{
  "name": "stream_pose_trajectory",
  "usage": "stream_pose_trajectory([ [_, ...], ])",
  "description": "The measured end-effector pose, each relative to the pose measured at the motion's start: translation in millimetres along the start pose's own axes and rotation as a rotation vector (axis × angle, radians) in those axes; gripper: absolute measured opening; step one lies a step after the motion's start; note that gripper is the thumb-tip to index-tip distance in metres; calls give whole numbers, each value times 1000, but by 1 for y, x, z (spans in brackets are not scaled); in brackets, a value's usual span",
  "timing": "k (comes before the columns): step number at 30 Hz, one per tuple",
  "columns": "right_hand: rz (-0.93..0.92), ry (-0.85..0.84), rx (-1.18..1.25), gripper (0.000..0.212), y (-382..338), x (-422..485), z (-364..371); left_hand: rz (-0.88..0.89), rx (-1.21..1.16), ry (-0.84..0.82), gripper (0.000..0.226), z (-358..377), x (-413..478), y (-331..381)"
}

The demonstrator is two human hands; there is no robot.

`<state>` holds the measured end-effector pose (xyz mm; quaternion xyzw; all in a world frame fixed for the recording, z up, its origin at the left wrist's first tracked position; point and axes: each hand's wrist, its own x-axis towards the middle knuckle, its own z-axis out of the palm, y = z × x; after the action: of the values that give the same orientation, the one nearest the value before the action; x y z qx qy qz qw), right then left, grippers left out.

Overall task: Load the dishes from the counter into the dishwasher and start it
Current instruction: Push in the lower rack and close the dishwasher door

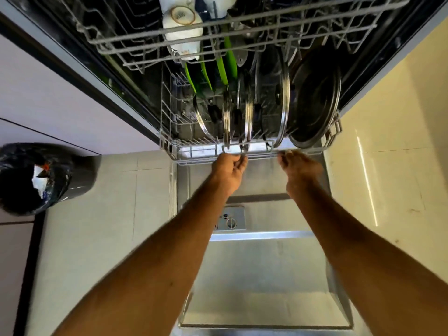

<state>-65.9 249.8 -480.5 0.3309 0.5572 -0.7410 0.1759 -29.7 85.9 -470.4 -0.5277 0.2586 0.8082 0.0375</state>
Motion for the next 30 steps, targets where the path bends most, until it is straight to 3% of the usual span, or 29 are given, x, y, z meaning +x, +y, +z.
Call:
stream_pose_trajectory([
  [5, -49, -121, 26, 28, -2, 6, 36, 70, 97, -44, 25, 32, 15, 30],
  [12, -28, -314, -338, 30, -36, 50, 68, 114, 556, -205, 28, 49, 27, 64],
  [15, -29, -325, -360, 30, -38, 53, 72, 107, 667, -211, 29, 49, 30, 69],
  [20, 20, -227, -199, 28, -28, 58, 68, 141, 601, -149, 24, 50, 20, 64],
  [24, 39, -180, -185, 34, -32, 50, 58, 151, 514, -85, 36, 46, 8, 56],
  [30, 98, -221, -218, 29, 5, -20, 9, 67, 348, -76, 18, 10, -44, 5],
])
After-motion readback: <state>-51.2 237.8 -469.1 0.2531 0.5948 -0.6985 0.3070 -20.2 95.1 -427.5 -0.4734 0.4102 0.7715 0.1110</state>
